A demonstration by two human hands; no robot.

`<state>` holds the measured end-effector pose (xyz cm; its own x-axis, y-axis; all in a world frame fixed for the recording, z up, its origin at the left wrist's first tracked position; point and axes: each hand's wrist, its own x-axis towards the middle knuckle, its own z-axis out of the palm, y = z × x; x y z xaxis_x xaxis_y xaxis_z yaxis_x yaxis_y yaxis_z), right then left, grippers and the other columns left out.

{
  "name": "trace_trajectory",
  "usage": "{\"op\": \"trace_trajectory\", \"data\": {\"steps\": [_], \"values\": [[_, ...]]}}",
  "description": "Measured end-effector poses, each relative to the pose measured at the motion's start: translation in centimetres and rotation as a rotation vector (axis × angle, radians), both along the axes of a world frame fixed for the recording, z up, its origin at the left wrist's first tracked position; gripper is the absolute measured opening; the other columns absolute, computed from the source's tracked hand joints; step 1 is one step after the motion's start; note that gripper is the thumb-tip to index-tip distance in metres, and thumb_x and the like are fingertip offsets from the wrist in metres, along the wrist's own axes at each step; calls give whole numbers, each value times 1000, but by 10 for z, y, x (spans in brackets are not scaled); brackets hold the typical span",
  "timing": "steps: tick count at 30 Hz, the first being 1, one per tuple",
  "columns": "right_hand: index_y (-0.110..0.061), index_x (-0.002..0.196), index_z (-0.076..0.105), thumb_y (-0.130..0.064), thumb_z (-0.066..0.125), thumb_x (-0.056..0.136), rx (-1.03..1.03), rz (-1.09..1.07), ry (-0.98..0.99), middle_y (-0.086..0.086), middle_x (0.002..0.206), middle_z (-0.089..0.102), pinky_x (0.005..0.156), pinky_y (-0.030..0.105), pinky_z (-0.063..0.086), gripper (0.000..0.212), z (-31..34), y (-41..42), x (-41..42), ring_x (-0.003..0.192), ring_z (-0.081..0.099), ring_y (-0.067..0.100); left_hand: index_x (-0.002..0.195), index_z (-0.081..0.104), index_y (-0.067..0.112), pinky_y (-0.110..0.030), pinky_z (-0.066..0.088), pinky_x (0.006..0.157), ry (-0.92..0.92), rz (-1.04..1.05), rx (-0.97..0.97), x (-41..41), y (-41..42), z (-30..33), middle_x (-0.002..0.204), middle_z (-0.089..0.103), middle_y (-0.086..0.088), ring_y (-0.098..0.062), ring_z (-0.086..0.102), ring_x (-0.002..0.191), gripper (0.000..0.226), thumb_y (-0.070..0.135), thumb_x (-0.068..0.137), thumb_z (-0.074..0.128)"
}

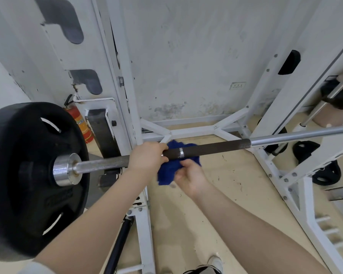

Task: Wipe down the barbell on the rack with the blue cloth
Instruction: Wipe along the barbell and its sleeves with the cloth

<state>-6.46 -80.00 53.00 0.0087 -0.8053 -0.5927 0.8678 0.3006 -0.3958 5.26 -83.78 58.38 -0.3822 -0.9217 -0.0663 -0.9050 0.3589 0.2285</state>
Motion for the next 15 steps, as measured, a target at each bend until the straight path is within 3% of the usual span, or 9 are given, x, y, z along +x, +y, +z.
{"op": "trace_trajectory", "data": {"steps": [4, 7, 9, 12, 15], "values": [[-1, 99, 55, -1, 28, 98, 38, 61, -2, 17, 85, 65, 73, 35, 48, 27, 6, 5, 17, 79, 59, 25, 118, 60, 25, -38, 50, 82, 72, 25, 9, 4, 4, -1, 107, 66, -3, -25, 59, 100, 28, 30, 90, 53], [-1, 108, 54, -1, 27, 98, 43, -115, -17, 17, 93, 63, 87, 32, 45, 28, 4, 0, -19, 85, 60, 23, 116, 63, 21, -35, 49, 82, 166, 9, 115, 12, 1, 3, 106, 67, -8, -26, 59, 100, 29, 15, 90, 51], [-3, 120, 48, -4, 25, 99, 47, -193, -76, 15, 102, 61, 85, 28, 48, 31, 3, -1, -30, 93, 60, 20, 122, 59, 21, -29, 44, 77, 180, -28, 187, 16, -1, 5, 110, 64, -9, -27, 58, 101, 37, 6, 91, 47], [-6, 110, 50, -4, 26, 99, 32, -130, -128, 15, 95, 60, 65, 30, 50, 27, 2, -2, 2, 83, 59, 21, 130, 52, 21, -24, 43, 83, 313, 22, 214, 21, 1, 2, 122, 62, -5, -22, 57, 106, 45, 1, 90, 47], [-5, 108, 52, 1, 30, 95, 82, -58, -84, 20, 96, 60, 73, 36, 48, 26, 3, -6, 38, 83, 59, 28, 128, 53, 21, -22, 36, 94, 346, 74, 186, 20, 4, -5, 127, 59, -4, -20, 53, 114, 43, 2, 89, 50]]}}
